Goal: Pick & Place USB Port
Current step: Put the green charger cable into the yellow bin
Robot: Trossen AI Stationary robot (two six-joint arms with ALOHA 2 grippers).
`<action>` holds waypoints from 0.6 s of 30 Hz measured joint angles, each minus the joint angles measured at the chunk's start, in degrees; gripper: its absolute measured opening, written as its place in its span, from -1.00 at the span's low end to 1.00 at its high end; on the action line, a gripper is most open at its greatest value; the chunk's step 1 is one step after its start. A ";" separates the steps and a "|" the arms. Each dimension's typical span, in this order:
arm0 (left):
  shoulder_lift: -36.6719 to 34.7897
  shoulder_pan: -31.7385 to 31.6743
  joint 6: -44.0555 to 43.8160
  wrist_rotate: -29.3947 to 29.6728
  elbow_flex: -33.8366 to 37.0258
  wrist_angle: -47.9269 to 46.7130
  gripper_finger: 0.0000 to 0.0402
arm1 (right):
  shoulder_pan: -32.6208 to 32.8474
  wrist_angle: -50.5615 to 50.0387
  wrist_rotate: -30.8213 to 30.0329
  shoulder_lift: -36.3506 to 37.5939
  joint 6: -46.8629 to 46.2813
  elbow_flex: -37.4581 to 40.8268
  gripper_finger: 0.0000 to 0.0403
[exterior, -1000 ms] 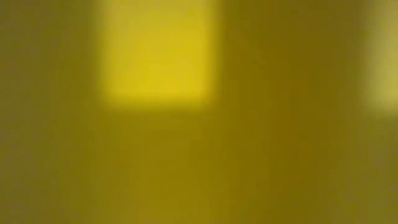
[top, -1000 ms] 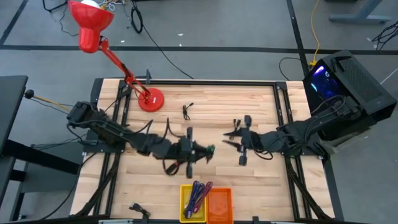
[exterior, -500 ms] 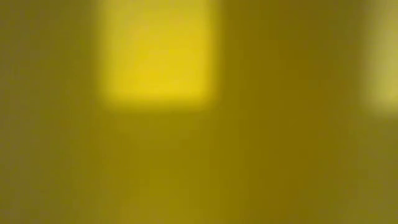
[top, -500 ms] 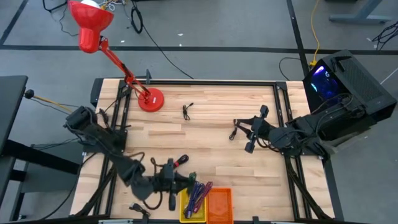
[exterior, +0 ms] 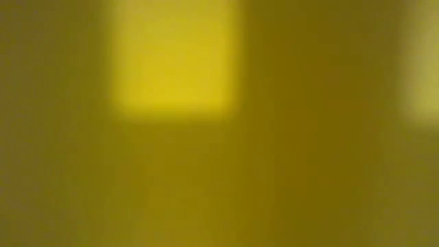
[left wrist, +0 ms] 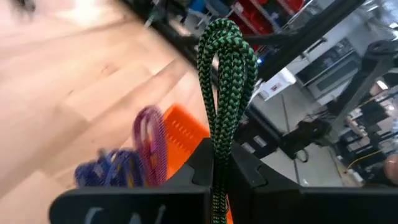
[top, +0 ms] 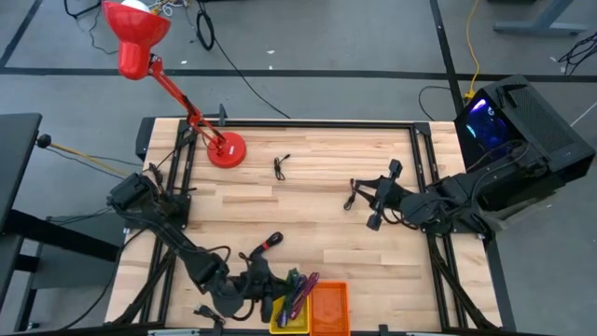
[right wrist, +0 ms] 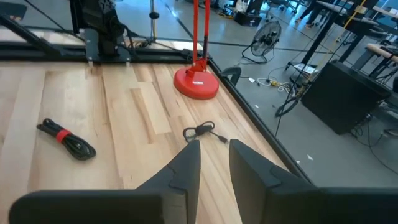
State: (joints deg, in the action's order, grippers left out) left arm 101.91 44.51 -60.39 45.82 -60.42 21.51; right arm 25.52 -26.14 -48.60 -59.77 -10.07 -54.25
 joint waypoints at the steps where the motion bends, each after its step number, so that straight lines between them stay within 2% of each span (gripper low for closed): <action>1: 0.66 0.00 -0.78 -0.03 0.00 -0.04 -0.91 | 0.00 0.07 -0.02 0.00 0.01 0.52 -0.57; 4: 2.04 -0.17 -2.28 -0.45 0.00 0.14 -0.91 | 0.00 0.19 0.00 -0.02 -0.03 2.09 -0.57; 12: 6.25 -0.46 -10.30 -7.06 0.00 0.77 -0.91 | -0.04 0.47 -0.52 0.00 0.24 2.59 -0.57; 18: 6.86 -0.63 -11.28 -8.23 0.00 0.74 -0.91 | -0.04 0.45 -1.46 0.00 0.26 2.59 -0.57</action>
State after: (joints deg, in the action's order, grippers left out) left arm 108.77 43.88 -71.67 37.59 -60.42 22.25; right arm 25.47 -25.69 -50.06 -59.77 -9.80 -51.66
